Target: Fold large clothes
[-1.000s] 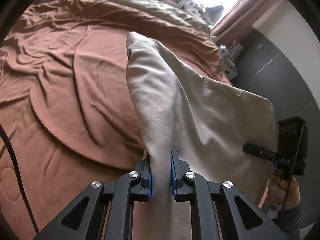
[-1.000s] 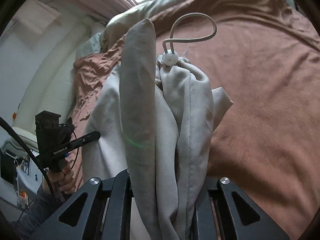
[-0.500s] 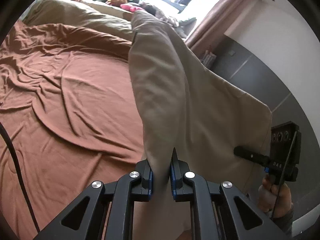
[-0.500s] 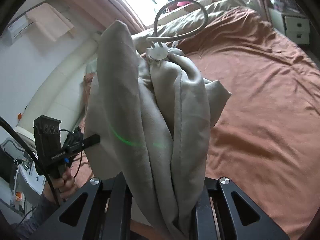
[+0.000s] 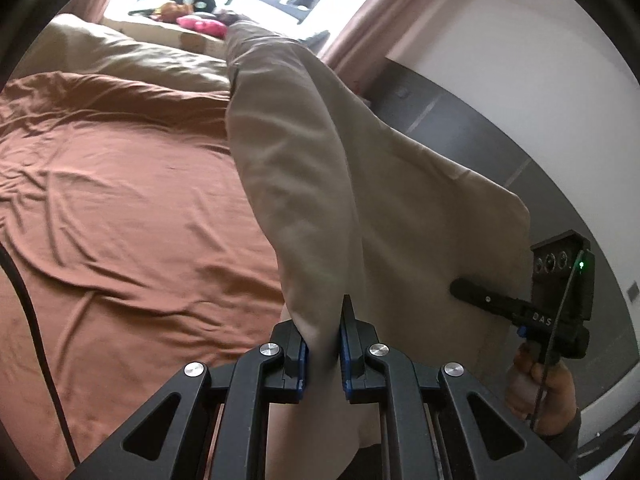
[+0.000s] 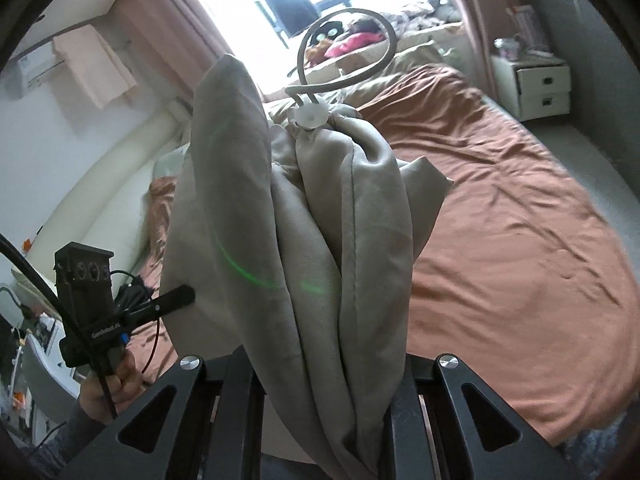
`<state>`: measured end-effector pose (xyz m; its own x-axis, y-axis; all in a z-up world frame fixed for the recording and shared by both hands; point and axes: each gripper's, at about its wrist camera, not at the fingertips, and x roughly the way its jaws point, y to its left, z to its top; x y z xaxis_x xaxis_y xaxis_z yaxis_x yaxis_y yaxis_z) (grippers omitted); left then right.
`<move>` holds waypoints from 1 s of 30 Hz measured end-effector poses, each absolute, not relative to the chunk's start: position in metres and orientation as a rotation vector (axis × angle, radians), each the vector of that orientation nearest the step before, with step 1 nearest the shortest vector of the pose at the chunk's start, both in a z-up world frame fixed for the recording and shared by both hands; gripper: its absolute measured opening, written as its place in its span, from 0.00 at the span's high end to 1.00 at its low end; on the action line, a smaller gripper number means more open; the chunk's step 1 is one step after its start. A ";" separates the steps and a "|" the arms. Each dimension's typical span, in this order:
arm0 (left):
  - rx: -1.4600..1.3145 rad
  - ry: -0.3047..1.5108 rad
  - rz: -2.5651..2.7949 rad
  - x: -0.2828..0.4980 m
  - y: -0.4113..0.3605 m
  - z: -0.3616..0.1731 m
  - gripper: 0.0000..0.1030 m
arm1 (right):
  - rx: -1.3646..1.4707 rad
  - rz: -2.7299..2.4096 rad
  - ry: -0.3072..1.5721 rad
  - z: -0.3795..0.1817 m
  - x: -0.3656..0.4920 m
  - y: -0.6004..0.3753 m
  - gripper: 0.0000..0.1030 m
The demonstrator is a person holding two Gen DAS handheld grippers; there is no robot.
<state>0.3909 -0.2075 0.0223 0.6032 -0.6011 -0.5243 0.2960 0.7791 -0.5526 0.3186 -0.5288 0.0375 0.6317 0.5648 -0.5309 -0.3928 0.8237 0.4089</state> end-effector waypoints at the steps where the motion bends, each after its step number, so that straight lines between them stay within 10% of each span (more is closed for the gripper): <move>1: -0.430 0.757 -0.559 0.390 -0.219 0.026 0.87 | 0.263 0.544 0.688 0.041 0.314 -0.535 0.91; 16: -0.461 0.781 -0.731 0.401 -0.377 0.053 0.88 | 0.201 0.334 0.684 0.095 0.287 -0.666 0.91; 30: -0.495 1.015 -0.753 0.478 -0.453 -0.040 0.88 | 0.209 0.187 0.862 0.060 0.359 -0.663 0.91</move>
